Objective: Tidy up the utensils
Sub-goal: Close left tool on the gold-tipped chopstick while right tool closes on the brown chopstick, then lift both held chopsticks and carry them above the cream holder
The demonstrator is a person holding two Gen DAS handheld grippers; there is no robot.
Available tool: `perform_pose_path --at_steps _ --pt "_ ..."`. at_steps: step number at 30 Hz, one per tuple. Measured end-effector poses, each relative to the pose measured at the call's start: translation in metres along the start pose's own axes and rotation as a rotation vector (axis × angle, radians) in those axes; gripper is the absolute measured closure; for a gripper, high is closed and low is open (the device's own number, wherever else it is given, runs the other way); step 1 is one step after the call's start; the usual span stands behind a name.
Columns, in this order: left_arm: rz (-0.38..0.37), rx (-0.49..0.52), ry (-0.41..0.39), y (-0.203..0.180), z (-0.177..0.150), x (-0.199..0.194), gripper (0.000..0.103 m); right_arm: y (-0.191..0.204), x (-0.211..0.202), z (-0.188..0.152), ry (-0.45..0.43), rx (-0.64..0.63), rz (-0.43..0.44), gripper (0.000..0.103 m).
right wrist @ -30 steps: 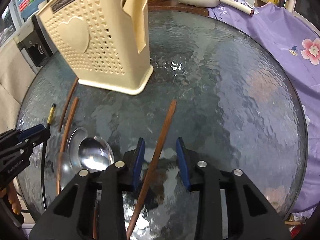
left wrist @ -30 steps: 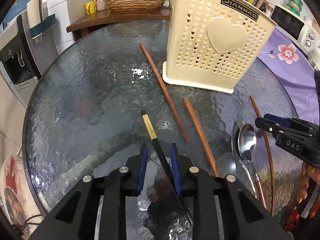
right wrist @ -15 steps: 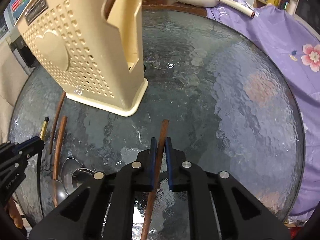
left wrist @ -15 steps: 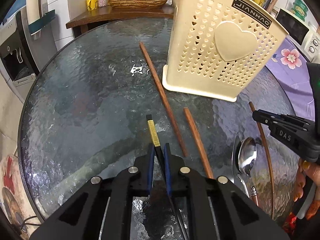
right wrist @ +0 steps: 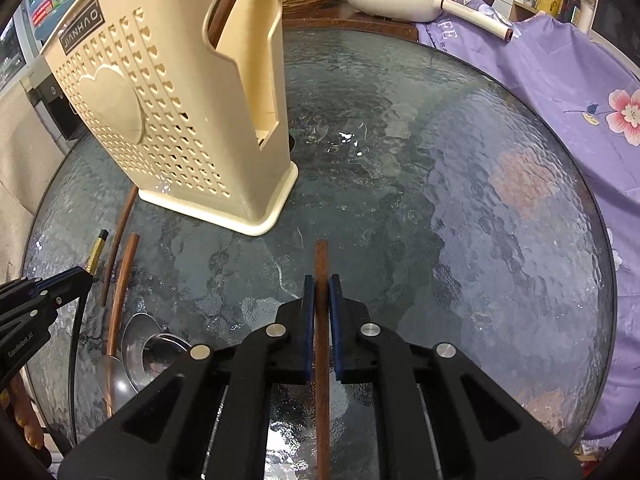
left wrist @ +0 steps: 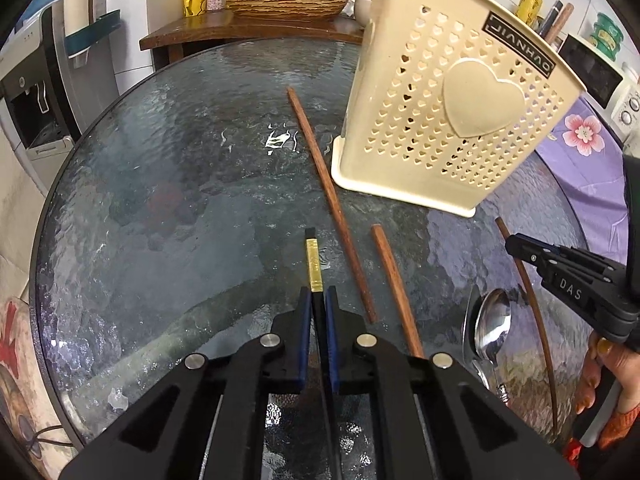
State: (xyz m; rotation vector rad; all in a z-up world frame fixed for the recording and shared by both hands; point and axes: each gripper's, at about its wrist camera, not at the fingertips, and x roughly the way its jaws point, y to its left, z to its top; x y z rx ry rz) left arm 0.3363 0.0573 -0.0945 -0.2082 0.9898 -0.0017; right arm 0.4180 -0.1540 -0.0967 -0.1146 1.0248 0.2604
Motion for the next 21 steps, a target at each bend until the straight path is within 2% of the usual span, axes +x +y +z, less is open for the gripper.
perform_pose_path --at_steps 7,13,21 --pt "0.005 0.006 -0.006 -0.002 -0.001 0.000 0.096 -0.006 -0.004 -0.003 -0.019 0.006 0.013 0.095" --pt "-0.001 -0.007 -0.042 0.004 0.004 -0.013 0.096 -0.015 -0.023 -0.004 -0.081 0.017 0.039 0.095" --pt "-0.053 0.021 -0.188 -0.008 0.011 -0.070 0.096 -0.018 -0.083 -0.001 -0.235 0.009 0.147 0.096"
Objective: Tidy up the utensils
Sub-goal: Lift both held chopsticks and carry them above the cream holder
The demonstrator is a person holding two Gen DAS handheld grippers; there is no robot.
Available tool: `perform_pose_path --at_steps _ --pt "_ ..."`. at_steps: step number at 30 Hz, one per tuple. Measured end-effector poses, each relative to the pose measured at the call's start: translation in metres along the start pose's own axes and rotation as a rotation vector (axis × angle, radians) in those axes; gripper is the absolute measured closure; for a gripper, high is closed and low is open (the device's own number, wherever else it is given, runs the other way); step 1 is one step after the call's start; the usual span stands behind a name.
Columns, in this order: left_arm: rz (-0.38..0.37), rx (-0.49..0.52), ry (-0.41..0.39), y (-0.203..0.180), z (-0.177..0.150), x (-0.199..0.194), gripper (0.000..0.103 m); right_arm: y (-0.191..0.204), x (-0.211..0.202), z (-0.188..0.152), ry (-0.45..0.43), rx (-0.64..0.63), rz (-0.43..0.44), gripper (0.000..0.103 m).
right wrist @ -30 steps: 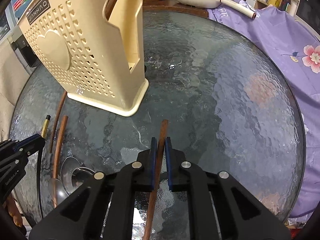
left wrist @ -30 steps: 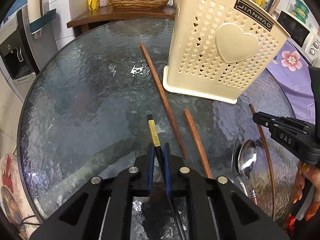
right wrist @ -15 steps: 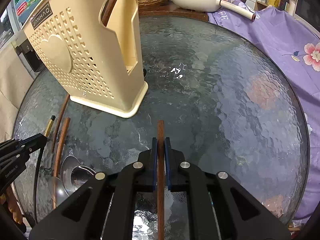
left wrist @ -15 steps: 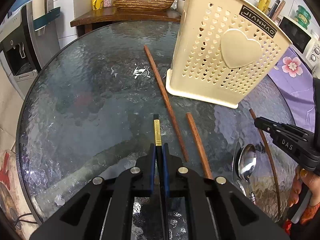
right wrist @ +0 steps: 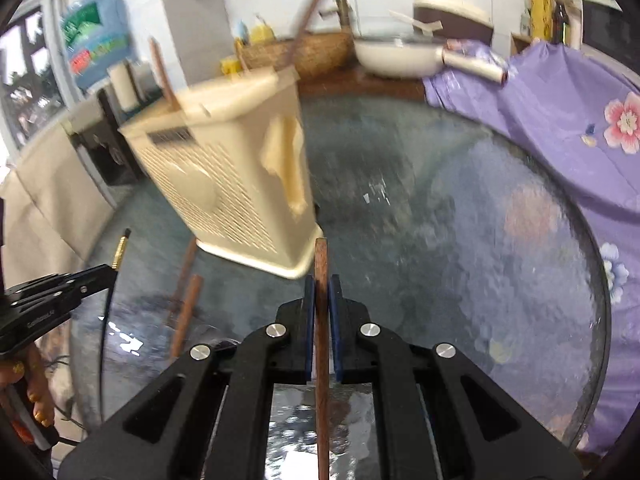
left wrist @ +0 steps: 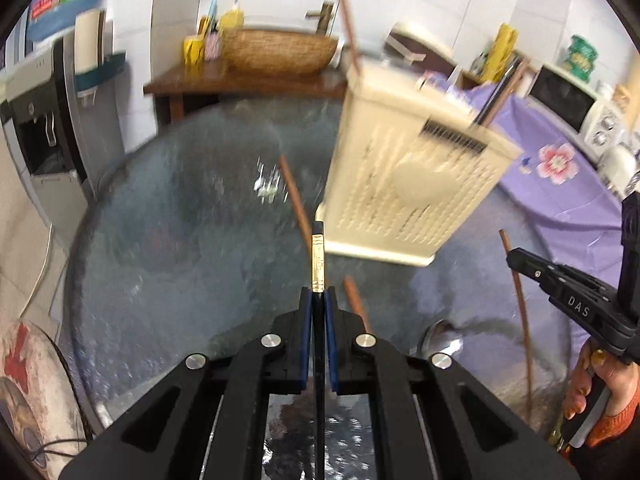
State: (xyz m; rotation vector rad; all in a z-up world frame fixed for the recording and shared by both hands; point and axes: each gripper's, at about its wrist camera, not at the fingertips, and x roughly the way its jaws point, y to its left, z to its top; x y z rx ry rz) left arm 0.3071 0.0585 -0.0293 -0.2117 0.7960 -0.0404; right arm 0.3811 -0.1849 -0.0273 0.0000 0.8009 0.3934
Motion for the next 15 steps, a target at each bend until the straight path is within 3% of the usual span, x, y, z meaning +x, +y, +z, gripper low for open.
perform_pose_path --at_steps 7,15 --pt "-0.045 0.020 -0.139 -0.016 0.015 -0.052 0.096 0.014 -0.070 0.019 -0.164 -0.059 0.074 0.096" --pt "-0.050 0.051 -0.187 -0.020 0.009 -0.076 0.096 0.024 -0.117 0.013 -0.198 -0.091 0.129 0.096"
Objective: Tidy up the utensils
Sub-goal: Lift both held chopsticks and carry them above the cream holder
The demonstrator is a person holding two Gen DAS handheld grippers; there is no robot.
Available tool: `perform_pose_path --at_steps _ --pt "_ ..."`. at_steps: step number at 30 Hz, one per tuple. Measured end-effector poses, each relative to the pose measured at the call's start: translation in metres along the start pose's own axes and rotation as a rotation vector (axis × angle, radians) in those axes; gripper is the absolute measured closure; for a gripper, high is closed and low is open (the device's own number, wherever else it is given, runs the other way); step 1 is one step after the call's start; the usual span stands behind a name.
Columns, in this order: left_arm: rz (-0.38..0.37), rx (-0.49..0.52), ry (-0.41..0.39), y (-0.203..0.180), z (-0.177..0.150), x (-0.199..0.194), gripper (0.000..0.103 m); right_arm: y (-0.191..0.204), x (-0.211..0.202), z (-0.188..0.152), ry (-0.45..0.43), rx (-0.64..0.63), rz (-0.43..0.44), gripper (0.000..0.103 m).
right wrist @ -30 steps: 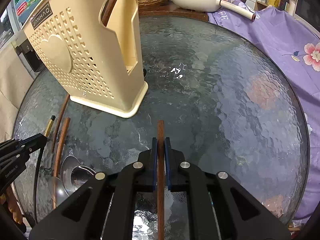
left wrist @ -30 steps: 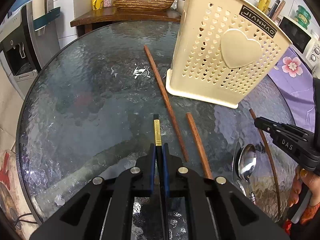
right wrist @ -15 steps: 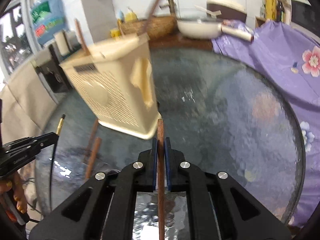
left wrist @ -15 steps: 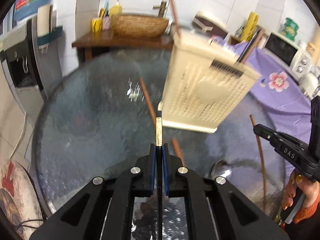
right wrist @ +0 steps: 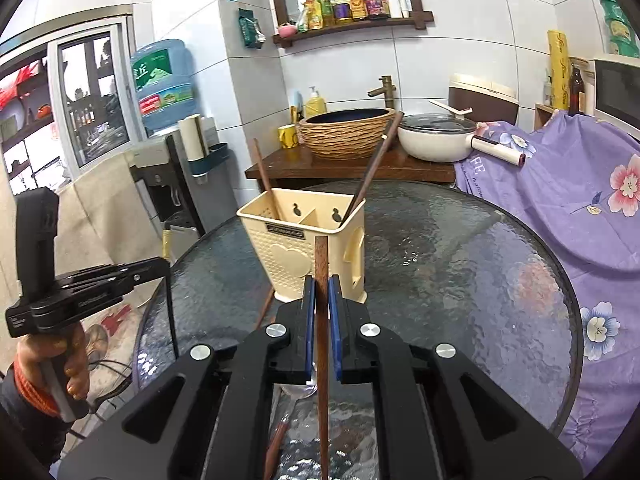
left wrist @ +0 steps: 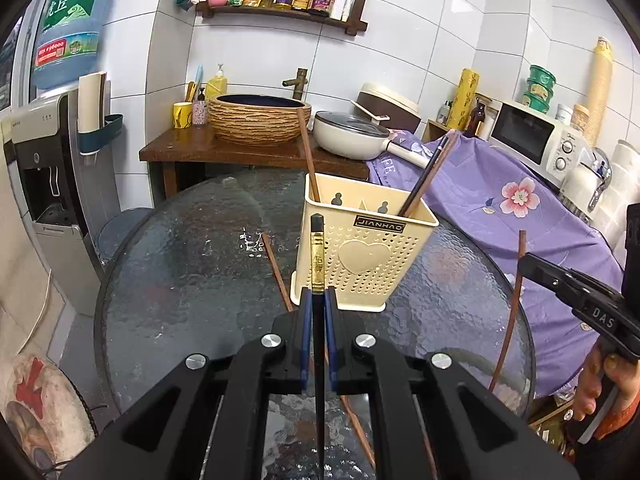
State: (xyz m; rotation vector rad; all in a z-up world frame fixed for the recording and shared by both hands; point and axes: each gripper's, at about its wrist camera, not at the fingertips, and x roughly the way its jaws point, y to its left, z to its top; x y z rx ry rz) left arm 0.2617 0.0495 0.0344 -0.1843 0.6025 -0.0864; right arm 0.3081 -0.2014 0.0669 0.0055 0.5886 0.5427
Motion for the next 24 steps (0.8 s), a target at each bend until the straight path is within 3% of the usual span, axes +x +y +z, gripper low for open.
perform_pose_path --at_steps 12,24 --pt "-0.019 0.027 -0.062 -0.001 0.008 -0.035 0.096 0.004 -0.041 0.011 -0.062 -0.030 0.010 0.096" --pt "-0.055 0.046 -0.121 -0.012 0.056 -0.057 0.097 0.023 -0.061 0.072 -0.134 -0.062 0.055 0.096"
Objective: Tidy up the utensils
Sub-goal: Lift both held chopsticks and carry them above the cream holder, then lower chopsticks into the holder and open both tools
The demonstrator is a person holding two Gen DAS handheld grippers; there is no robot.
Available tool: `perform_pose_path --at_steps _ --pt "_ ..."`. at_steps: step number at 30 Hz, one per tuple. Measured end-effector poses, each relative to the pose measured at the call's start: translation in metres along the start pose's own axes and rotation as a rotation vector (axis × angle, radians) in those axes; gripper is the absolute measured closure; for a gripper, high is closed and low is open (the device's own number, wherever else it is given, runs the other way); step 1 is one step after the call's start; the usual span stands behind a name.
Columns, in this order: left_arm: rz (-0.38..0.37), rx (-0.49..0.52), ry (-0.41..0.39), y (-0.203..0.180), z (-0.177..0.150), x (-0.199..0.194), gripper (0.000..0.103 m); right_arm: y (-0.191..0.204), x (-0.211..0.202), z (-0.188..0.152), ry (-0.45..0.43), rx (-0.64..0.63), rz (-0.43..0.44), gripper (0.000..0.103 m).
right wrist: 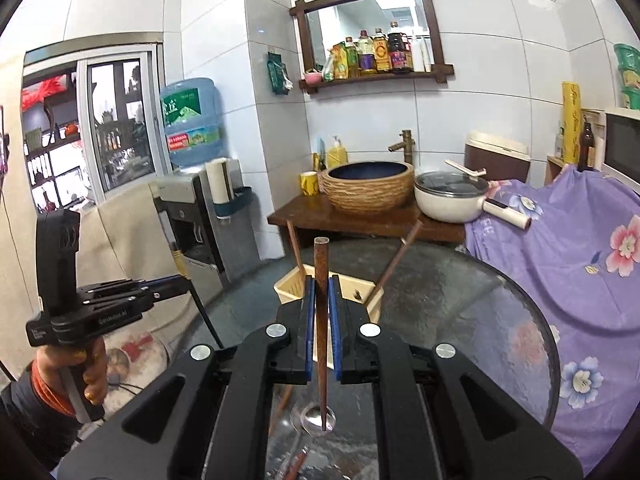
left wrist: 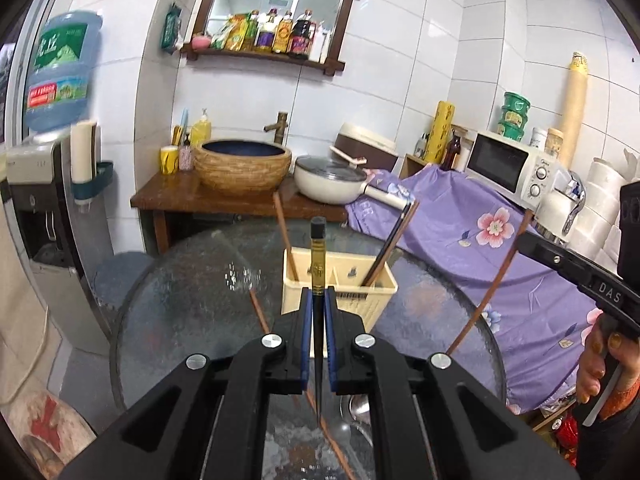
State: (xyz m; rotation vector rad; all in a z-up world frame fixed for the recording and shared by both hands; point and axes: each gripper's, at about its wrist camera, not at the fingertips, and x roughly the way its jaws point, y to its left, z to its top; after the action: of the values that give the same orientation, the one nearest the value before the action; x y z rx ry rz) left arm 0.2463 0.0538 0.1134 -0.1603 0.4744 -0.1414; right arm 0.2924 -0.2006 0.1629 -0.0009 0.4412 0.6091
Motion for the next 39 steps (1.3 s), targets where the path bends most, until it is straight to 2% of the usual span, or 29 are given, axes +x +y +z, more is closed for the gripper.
perform_pose_path --at_steps 4,7,9,10,14,18,21,26,29,33,34,35,36,37,39 --pt "-0.043 -0.032 0.010 -0.002 0.031 0.004 0.097 0.005 0.007 0.027 -0.023 0.016 0.024 0.096" --pt "-0.034 -0.030 -0.015 -0.006 0.053 0.005 0.097 0.008 0.015 0.048 -0.039 0.038 0.029 0.096" --pt "-0.042 -0.035 -0.026 -0.008 0.066 0.006 0.098 0.010 0.019 0.062 -0.056 0.036 0.015 0.096" --pt "-0.039 -0.034 -0.037 -0.009 0.073 0.006 0.103 0.012 0.021 0.070 -0.068 0.032 0.006 0.096" --pt "-0.026 -0.026 -0.089 -0.016 0.107 0.009 0.103 0.017 0.032 0.102 -0.109 0.012 -0.029 0.096" --pt "-0.031 -0.056 -0.091 -0.016 0.132 0.023 0.103 0.012 0.049 0.118 -0.100 0.025 -0.066 0.096" --pt "-0.029 -0.058 -0.078 -0.009 0.120 0.034 0.103 0.009 0.062 0.104 -0.079 0.024 -0.073 0.096" --pt "0.024 -0.093 0.038 0.019 0.080 0.069 0.103 -0.007 0.088 0.074 -0.009 0.063 -0.066 0.096" --pt "0.037 -0.126 0.049 0.034 0.072 0.074 0.103 -0.012 0.089 0.079 -0.050 0.101 -0.052 0.096" --pt "0.063 -0.113 0.034 0.044 0.071 0.069 0.101 -0.002 0.073 0.104 -0.151 0.071 -0.061 0.096" --pt "0.073 -0.101 0.028 0.047 0.069 0.066 0.099 0.000 0.068 0.109 -0.191 0.054 -0.085 0.096" --pt "0.083 -0.094 0.018 0.051 0.066 0.064 0.092 0.003 0.064 0.112 -0.222 0.032 -0.114 0.096" --pt "0.095 -0.096 0.011 0.054 0.063 0.064 0.079 0.005 0.065 0.113 -0.252 -0.001 -0.151 0.096" --pt "0.114 -0.103 0.013 0.061 0.056 0.063 0.073 0.005 0.071 0.112 -0.243 -0.009 -0.161 0.096" --pt "0.115 -0.102 0.045 0.068 0.048 0.067 0.071 0.002 0.089 0.101 -0.202 -0.002 -0.172 0.096"
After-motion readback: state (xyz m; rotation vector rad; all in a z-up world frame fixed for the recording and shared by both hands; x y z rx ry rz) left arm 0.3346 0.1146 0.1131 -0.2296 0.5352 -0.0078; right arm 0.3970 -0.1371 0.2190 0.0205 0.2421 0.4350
